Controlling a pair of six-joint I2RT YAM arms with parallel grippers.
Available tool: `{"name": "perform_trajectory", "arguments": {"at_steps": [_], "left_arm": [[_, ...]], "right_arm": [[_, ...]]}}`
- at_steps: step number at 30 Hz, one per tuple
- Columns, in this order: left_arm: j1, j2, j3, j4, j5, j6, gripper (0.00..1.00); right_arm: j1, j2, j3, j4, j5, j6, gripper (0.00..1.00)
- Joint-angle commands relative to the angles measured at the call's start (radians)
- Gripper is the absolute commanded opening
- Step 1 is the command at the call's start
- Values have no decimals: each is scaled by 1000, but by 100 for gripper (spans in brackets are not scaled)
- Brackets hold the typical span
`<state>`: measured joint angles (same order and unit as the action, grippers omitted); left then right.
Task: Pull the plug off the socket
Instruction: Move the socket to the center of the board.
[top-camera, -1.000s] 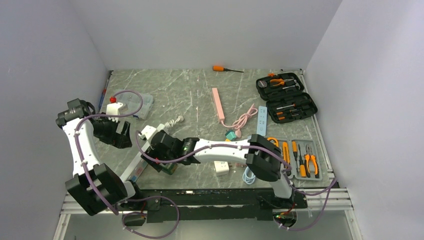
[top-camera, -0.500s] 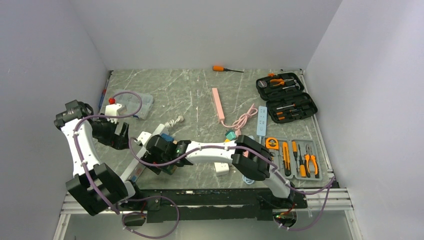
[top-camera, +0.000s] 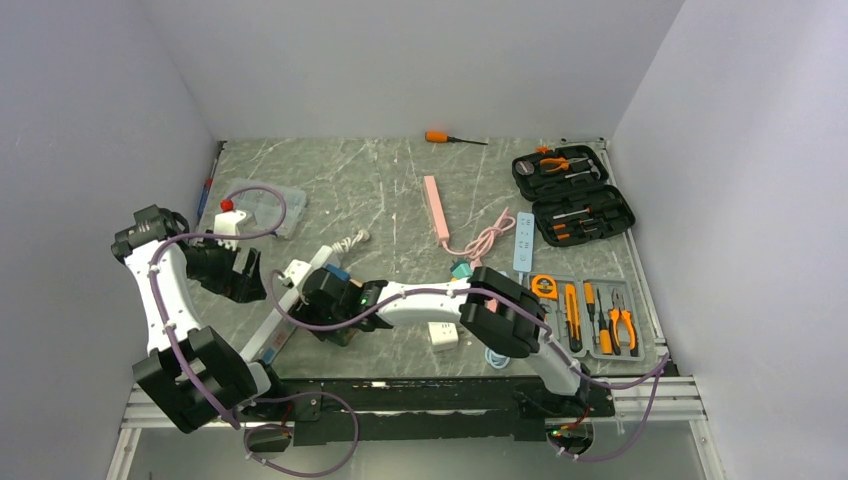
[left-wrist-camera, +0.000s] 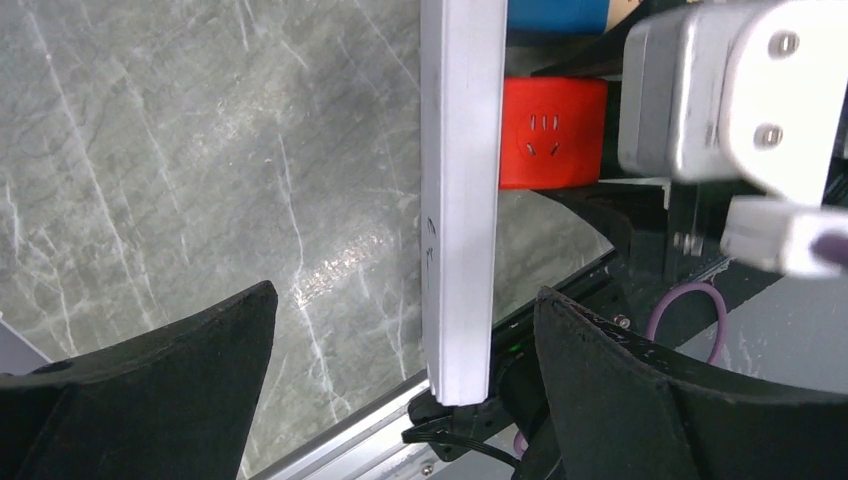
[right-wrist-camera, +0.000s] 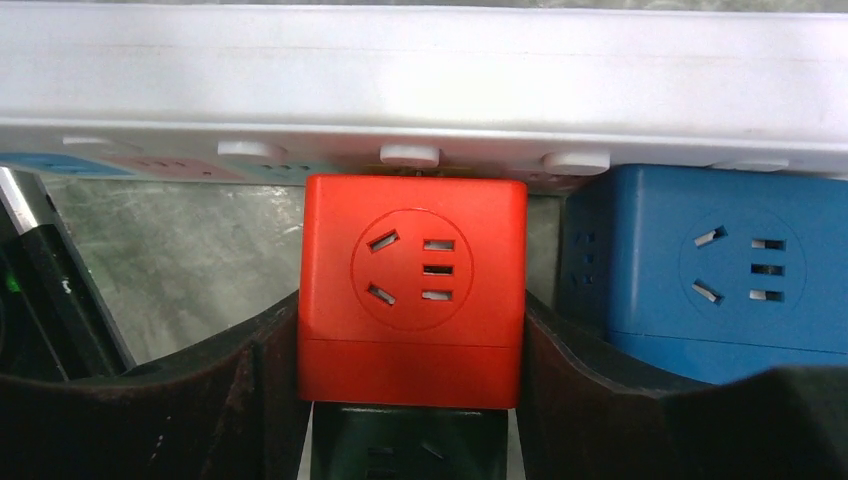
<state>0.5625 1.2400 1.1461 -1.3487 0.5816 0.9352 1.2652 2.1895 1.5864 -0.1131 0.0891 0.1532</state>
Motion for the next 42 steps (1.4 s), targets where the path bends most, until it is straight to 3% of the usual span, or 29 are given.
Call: {"name": "perform_trajectory", "arguments": {"at_steps": [1, 6, 15, 21, 27, 37, 42], "left_arm": [[6, -11, -5, -36, 104, 53, 100], [-46, -33, -39, 8, 130, 33, 99], [-301, -87, -139, 210, 119, -77, 99], [-448, -35, -172, 377, 59, -126, 100], [-475, 77, -171, 485, 55, -144, 99], [-483, 102, -303, 606, 137, -144, 99], [-509, 143, -340, 676, 88, -178, 99]], "right_arm": [[-73, -75, -83, 56, 30, 29, 42], [-131, -127, -163, 88, 61, 48, 38], [-188, -201, -258, 137, 82, 60, 37], [-191, -218, -292, 152, 78, 66, 38], [-190, -237, -328, 178, 89, 78, 40], [-191, -246, -349, 225, 86, 108, 44], [-190, -232, -329, 234, 67, 124, 45]]}}
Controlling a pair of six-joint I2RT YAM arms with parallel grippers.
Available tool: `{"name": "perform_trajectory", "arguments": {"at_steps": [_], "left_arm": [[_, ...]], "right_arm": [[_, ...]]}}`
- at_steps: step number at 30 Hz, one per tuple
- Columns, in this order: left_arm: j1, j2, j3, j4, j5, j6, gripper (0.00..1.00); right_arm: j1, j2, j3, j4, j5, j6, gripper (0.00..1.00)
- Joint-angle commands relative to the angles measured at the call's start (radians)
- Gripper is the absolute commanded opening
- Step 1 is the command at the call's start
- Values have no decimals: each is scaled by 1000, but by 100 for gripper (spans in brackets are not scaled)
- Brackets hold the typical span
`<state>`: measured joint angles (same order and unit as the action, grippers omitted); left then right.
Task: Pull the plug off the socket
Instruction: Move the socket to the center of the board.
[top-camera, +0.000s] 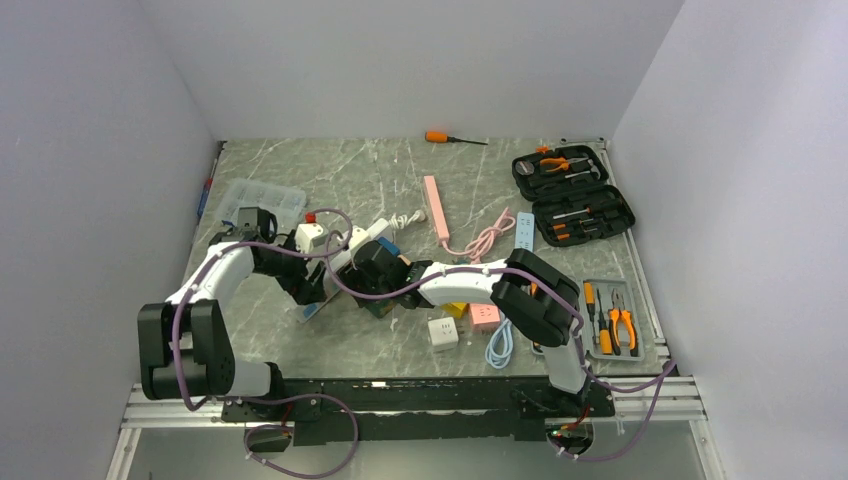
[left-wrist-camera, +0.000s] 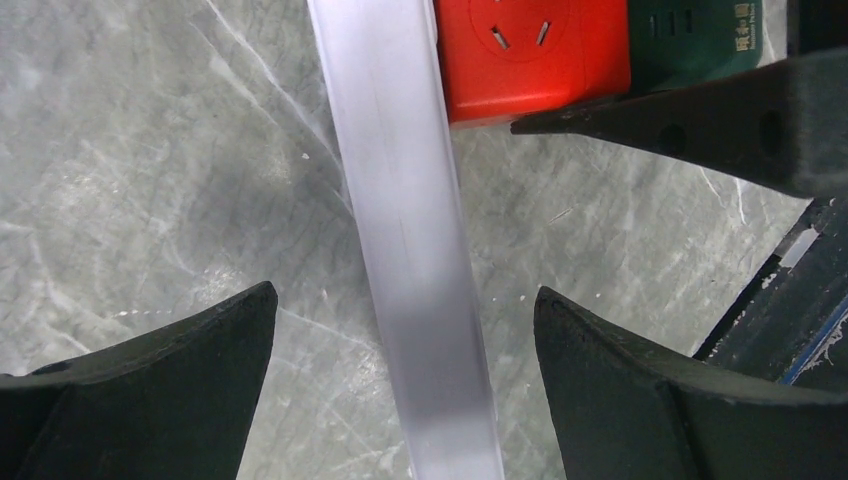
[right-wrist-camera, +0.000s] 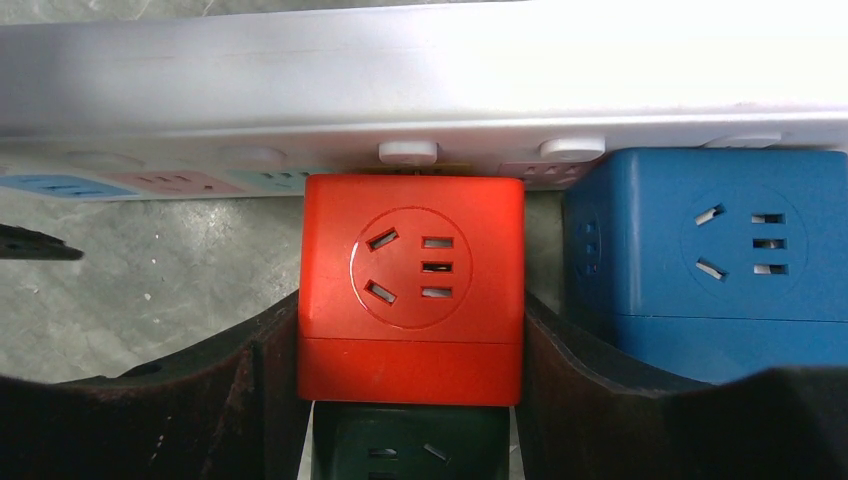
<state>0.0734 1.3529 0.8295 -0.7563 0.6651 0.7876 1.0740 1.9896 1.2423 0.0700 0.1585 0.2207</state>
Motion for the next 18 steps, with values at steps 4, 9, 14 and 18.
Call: {"name": "perform_trajectory", "arguments": {"at_steps": [4, 9, 14, 18], "left_arm": [[-35, 70, -15, 145, -40, -71, 99], [-57, 130, 11, 171, -75, -86, 97], [-87, 174, 22, 189, -122, -107, 68], [-118, 168, 2, 216, -149, -128, 53]], "right_arm": [[1, -40, 17, 64, -18, 67, 45], [5, -46, 19, 71, -25, 71, 45], [17, -49, 19, 81, -4, 68, 45], [23, -49, 18, 86, 7, 62, 45]]}}
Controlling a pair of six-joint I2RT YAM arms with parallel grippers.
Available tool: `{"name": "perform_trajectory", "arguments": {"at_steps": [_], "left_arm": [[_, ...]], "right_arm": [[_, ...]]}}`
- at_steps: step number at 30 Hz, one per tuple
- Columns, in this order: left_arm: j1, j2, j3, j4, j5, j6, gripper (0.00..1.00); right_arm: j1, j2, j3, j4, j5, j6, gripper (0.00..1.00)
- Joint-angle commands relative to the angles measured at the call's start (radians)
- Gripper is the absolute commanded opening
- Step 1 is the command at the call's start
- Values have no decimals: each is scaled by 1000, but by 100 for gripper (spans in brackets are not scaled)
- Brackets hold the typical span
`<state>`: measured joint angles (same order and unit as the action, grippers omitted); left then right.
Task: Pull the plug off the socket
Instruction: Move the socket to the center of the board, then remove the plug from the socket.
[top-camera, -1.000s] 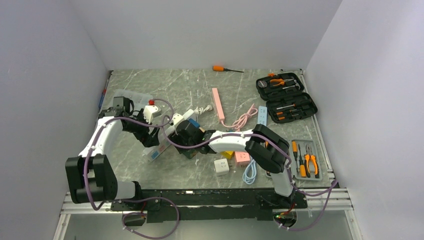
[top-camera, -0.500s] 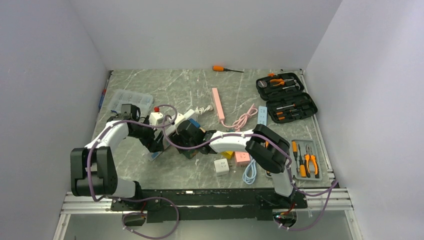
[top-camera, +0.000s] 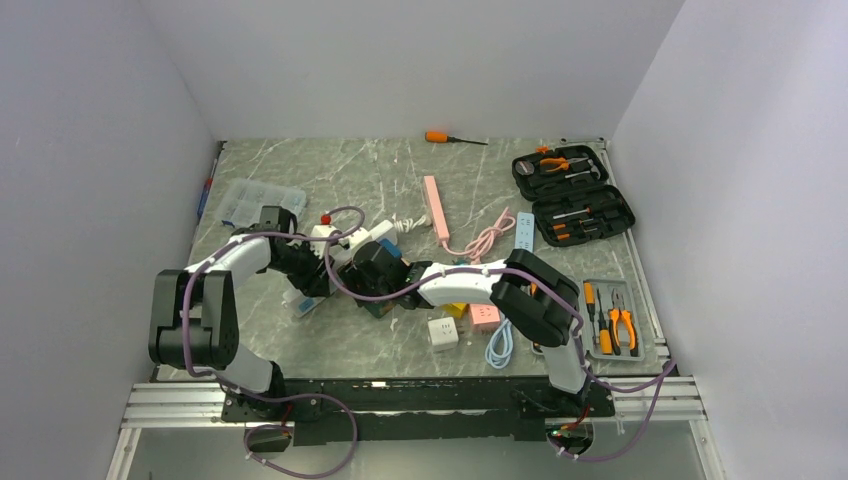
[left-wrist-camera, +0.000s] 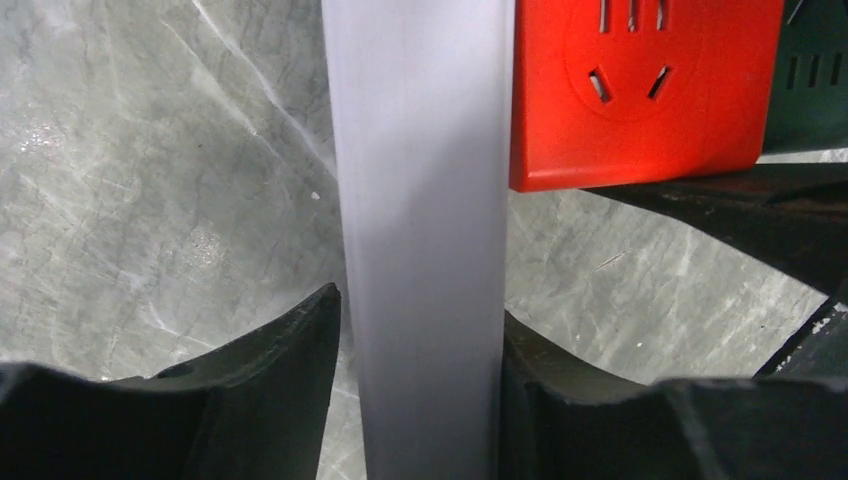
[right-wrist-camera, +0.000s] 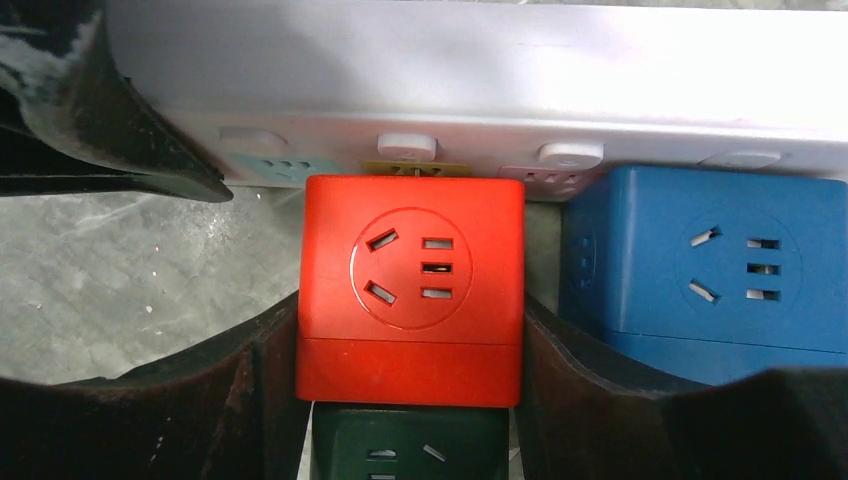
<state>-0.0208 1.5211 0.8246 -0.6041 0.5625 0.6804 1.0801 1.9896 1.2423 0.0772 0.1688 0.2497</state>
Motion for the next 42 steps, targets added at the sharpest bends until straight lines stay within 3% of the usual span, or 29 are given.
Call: {"name": "perform_trajectory", "arguments": {"at_steps": [1, 5, 8, 11, 14, 17, 21, 24, 27, 28, 29, 32, 42], "left_arm": [[-29, 0, 7, 64, -47, -24, 51], [-38, 12, 21, 58, -46, -40, 46], [-44, 15, 24, 50, -39, -50, 37], [-52, 12, 16, 46, -34, -57, 30], [-61, 14, 16, 30, -36, -56, 21], [-63, 19, 22, 15, -44, -56, 4], [-64, 8, 23, 2, -31, -60, 0], [-64, -6, 27, -11, -22, -65, 0], [-65, -29, 38, -29, -20, -78, 0], [-64, -44, 57, -50, -18, -87, 0], [-65, -54, 68, -59, -21, -91, 0], [-64, -83, 103, -80, -52, -100, 0], [-67, -106, 230, -114, -241, -166, 0]], "right_arm": [[19, -49, 18, 81, -3, 31, 45], [20, -42, 24, 78, 2, 32, 50], [20, -31, 29, 77, 10, 31, 72], [20, -15, 28, 97, 17, 34, 88], [19, 2, 39, 104, 12, 29, 88], [19, 24, 61, 98, 9, 28, 85], [16, 54, 78, 92, 8, 25, 82], [15, 74, 97, 90, 6, 22, 76], [16, 87, 110, 83, 1, 19, 62], [16, 79, 109, 84, -4, 19, 45], [14, 72, 106, 84, -6, 19, 36], [17, 38, 102, 76, -9, 12, 19], [20, -60, 111, 34, -7, -4, 0]]}}
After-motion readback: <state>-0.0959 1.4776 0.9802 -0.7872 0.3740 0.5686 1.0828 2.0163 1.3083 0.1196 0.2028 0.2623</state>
